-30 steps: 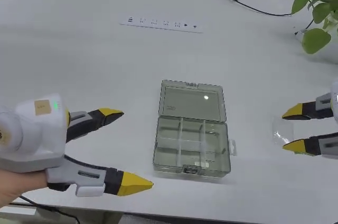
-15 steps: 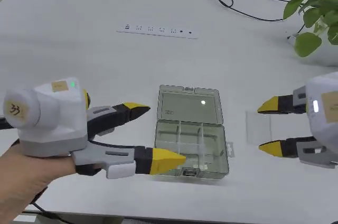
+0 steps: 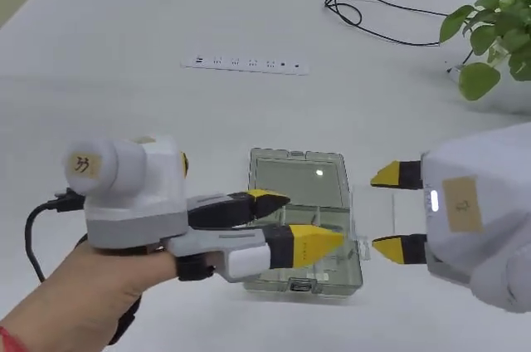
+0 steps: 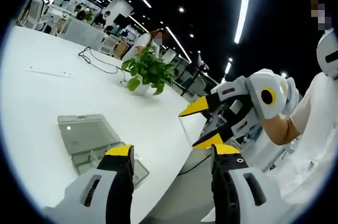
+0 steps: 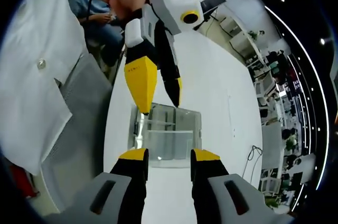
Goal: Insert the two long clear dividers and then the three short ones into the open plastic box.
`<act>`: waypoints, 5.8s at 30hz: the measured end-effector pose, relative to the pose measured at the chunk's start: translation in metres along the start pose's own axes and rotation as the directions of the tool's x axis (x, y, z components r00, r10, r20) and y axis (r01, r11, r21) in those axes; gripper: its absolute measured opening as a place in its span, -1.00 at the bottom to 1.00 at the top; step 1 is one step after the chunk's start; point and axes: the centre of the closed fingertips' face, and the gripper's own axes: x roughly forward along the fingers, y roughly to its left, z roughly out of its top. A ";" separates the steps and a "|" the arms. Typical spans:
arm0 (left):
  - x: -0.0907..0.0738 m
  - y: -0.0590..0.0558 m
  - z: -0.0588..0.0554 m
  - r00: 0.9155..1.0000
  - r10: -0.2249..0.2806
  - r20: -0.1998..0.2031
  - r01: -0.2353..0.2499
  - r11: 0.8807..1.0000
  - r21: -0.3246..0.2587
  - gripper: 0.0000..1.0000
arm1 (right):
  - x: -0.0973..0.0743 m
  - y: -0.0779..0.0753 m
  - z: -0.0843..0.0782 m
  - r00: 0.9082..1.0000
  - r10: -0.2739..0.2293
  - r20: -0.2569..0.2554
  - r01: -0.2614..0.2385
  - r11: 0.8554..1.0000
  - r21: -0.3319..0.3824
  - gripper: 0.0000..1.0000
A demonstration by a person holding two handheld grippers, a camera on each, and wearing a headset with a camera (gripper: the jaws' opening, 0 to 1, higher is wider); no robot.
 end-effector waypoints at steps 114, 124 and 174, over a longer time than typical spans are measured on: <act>0.009 -0.045 -0.008 0.969 -0.225 -0.099 0.245 0.838 0.487 -1.00 | -0.024 0.013 0.039 0.757 0.530 0.382 -0.609 0.784 0.118 -0.95; 0.008 -0.044 -0.007 0.971 -0.221 -0.090 0.237 0.850 0.470 -1.00 | -0.026 0.014 0.041 0.759 0.522 0.388 -0.603 0.789 0.118 -0.95; -0.046 0.059 -0.046 0.993 0.101 -0.062 -0.063 0.894 0.443 0.89 | 0.025 -0.015 -0.016 0.878 0.420 0.232 -0.465 0.864 0.193 -0.95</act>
